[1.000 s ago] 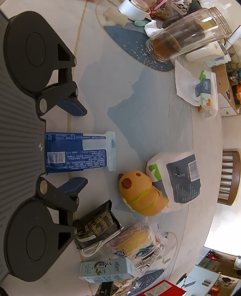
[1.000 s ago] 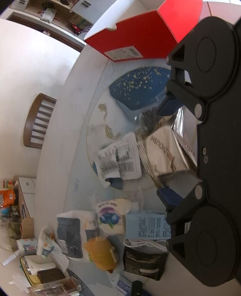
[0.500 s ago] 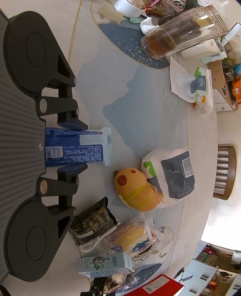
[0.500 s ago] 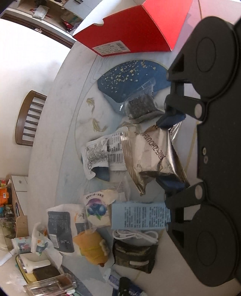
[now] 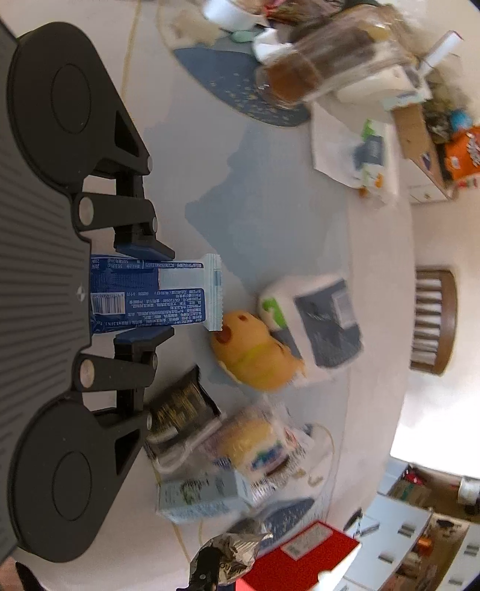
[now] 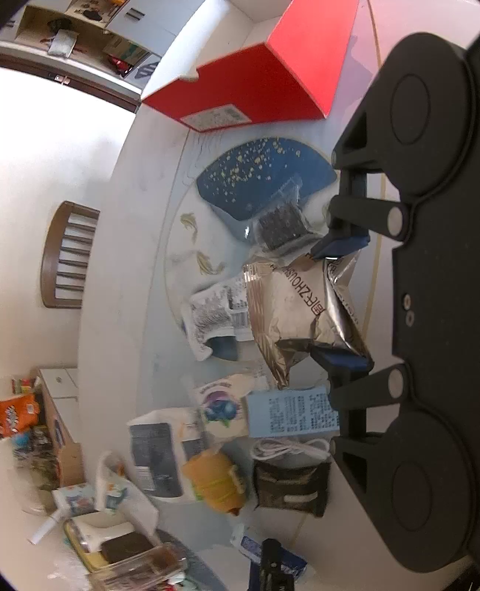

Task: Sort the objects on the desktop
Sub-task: 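Close the left tool on the blue bar while the right tool grasps the silver foil bag, then carry the blue bar and silver foil bag over the red box with both tools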

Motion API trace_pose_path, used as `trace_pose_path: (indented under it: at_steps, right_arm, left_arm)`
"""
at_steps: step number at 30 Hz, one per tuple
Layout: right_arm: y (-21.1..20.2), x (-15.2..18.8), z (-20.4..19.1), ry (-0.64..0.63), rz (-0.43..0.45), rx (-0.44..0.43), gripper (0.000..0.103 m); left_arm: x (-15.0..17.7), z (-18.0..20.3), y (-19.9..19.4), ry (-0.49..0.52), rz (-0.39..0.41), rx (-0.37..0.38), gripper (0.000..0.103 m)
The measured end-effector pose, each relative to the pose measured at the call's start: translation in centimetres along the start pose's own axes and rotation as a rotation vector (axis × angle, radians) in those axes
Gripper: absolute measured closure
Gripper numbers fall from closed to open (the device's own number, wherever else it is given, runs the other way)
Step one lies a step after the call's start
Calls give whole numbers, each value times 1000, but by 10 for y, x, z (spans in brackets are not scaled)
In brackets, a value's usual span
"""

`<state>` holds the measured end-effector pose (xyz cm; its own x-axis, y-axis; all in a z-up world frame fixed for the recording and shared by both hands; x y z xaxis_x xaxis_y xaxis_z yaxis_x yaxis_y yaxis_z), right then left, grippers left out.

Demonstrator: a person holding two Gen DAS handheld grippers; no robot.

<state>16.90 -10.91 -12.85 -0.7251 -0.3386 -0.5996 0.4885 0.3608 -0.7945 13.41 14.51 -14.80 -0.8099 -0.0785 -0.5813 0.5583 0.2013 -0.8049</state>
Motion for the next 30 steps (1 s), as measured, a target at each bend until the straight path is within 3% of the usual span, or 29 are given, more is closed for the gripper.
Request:
trace_pose_path:
  at_steps: [16,30]
  right_arm:
    - [-55,-8,33,71,72,-31,53]
    - [-97,-14,108,76,103,-44,53]
  left_arm:
    - [-42,70,-52,101,100,90,67]
    - [-83,196,-86,188,158,190,67]
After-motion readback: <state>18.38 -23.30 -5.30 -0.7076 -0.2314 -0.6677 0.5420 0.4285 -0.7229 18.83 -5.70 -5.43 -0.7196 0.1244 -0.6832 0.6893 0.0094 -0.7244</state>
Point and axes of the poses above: each gripper's, at about its wrist camera, not at the fingertips, and y roughly the way its jaws point, z to its right, x to its underside, the point moved 8 cm from there along y, roughly the way its jaws point, and after that the axes turned 11 degrees about -x, right-handed, at the moved point
